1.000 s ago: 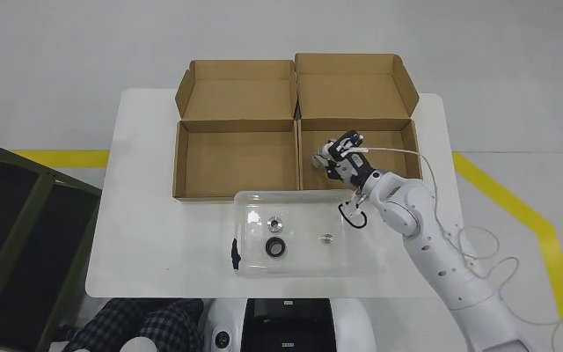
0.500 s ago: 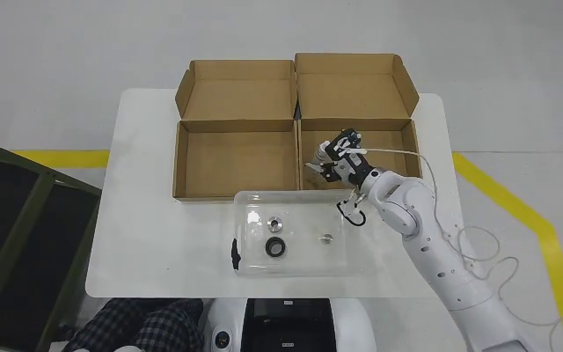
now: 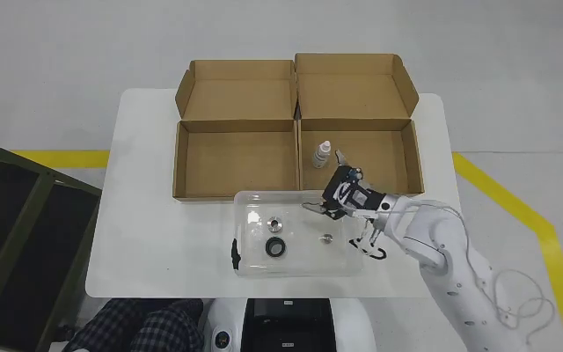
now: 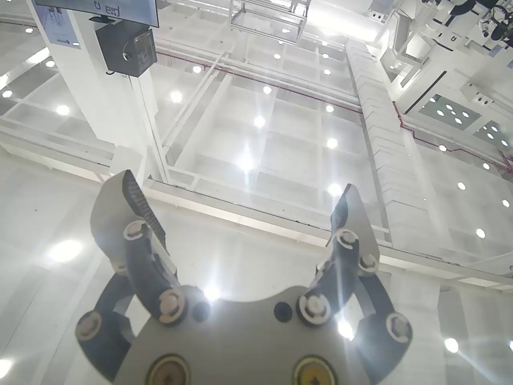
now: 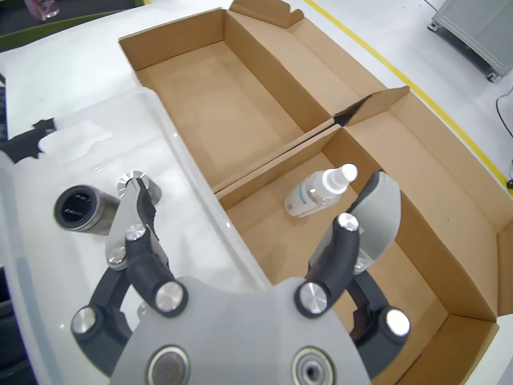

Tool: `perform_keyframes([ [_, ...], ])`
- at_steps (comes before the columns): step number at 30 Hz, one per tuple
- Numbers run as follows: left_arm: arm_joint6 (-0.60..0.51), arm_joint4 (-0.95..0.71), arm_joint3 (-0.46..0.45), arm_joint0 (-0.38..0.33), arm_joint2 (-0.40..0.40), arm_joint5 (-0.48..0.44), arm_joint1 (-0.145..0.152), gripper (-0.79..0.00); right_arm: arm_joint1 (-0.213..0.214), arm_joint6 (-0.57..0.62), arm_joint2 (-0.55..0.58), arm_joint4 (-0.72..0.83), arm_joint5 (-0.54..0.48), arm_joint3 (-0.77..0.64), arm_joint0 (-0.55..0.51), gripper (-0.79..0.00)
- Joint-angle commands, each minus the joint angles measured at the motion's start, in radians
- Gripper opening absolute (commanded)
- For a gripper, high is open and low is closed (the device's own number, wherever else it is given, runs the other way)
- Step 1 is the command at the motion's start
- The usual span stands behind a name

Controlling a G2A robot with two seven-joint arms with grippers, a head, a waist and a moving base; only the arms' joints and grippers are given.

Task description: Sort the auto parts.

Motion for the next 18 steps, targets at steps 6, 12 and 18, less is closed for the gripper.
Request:
perform_keyframes([
  [6,0.0,0.0,0.0,0.0,0.0,0.0,0.0,0.0,0.018,0.096,0.032,-0.004,-0.082,-0.106,-0.084,0.0],
  [12,0.0,0.0,0.0,0.0,0.0,0.0,0.0,0.0,0.031,0.155,0.05,-0.06,-0.13,-0.154,-0.127,0.0],
  [18,0.0,0.0,0.0,0.0,0.0,0.0,0.0,0.0,0.041,0.181,0.036,-0.113,-0.181,-0.167,-0.158,0.0],
])
